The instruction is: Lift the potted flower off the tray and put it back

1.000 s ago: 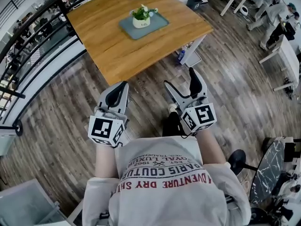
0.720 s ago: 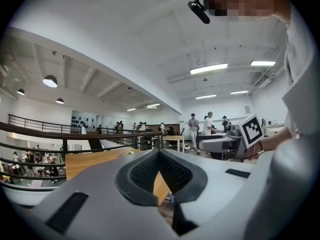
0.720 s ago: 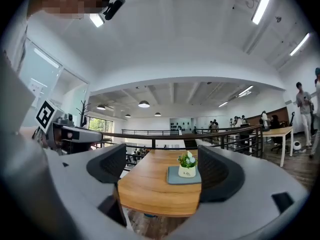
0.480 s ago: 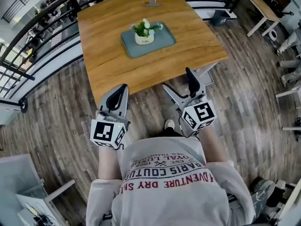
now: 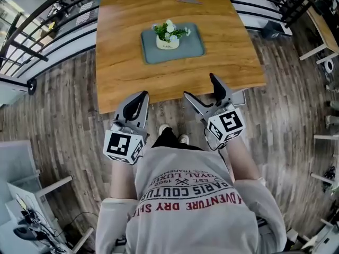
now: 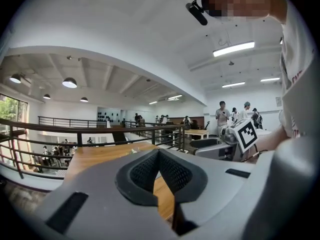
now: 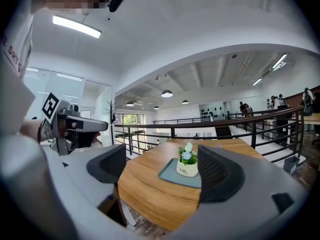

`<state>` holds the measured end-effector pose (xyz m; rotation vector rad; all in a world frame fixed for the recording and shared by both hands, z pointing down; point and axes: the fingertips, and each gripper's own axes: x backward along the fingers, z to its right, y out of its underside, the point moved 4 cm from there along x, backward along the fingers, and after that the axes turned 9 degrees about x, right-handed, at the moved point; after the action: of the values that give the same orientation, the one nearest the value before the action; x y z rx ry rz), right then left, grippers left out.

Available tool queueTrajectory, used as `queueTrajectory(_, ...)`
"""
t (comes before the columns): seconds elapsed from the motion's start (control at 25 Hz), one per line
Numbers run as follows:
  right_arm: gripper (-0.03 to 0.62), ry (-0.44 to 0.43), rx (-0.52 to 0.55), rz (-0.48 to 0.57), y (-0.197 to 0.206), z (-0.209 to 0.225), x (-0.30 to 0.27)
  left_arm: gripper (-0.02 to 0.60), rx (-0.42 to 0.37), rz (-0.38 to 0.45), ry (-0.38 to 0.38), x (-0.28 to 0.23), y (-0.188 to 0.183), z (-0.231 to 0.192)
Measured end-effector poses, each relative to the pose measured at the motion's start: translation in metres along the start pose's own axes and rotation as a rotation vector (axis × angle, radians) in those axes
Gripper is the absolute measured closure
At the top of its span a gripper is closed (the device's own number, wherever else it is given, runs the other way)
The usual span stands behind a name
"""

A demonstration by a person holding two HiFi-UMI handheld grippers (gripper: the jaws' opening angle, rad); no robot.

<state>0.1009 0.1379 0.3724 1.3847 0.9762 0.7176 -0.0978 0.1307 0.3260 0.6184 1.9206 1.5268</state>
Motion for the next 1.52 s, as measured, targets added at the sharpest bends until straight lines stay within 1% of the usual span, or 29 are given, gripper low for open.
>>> queueTrajectory(0.24,0.163,-0.072,0.062,-0.036,0.004,0.039,-0.039,0.569,0.013,0.013,-0.033,-0.037,-0.001,-0.018)
queueTrajectory(0.36,0.163,-0.101,0.089,-0.067,0.007,0.061,-0.067,0.569,0.041,0.019,-0.049,-0.065,-0.001,-0.036)
queueTrajectory(0.52,0.163,-0.137,0.111,-0.132,0.014,0.088,-0.108,0.569,0.067,0.010,-0.049,-0.100,-0.003,-0.059)
queueTrajectory(0.68,0.163,-0.164,0.157,-0.161,0.016,0.112,-0.154,0.569,0.090,0.031,-0.045,-0.134,-0.011,-0.093)
queueTrajectory(0.72,0.163,-0.183,0.175,-0.168,0.018,0.115,-0.167,0.569,0.094,0.030,-0.044,-0.142,-0.011,-0.103)
queueTrajectory(0.8,0.163,-0.250,0.223,-0.201,0.026,0.115,-0.192,0.569,0.101,0.016,-0.041,-0.155,-0.007,-0.122)
queueTrajectory(0.92,0.163,-0.360,0.306,-0.283,0.043,0.111,-0.218,0.569,0.113,-0.010,-0.036,-0.171,0.000,-0.143)
queueTrajectory(1.0,0.161,-0.399,0.329,-0.333,0.058,0.112,-0.229,0.569,0.126,-0.027,-0.033,-0.183,0.005,-0.151)
queueTrajectory(1.16,0.157,-0.451,0.339,-0.385,0.085,0.118,-0.246,0.569,0.148,-0.050,-0.032,-0.206,0.013,-0.161)
queueTrajectory(1.28,0.154,-0.491,0.309,-0.398,0.104,0.123,-0.262,0.569,0.160,-0.072,-0.042,-0.217,0.021,-0.166)
queueTrajectory(1.36,0.152,-0.534,0.292,-0.418,0.116,0.124,-0.271,0.569,0.162,-0.085,-0.044,-0.221,0.029,-0.167)
queueTrajectory(1.52,0.152,-0.610,0.297,-0.451,0.133,0.126,-0.283,0.569,0.173,-0.124,-0.060,-0.225,0.046,-0.167)
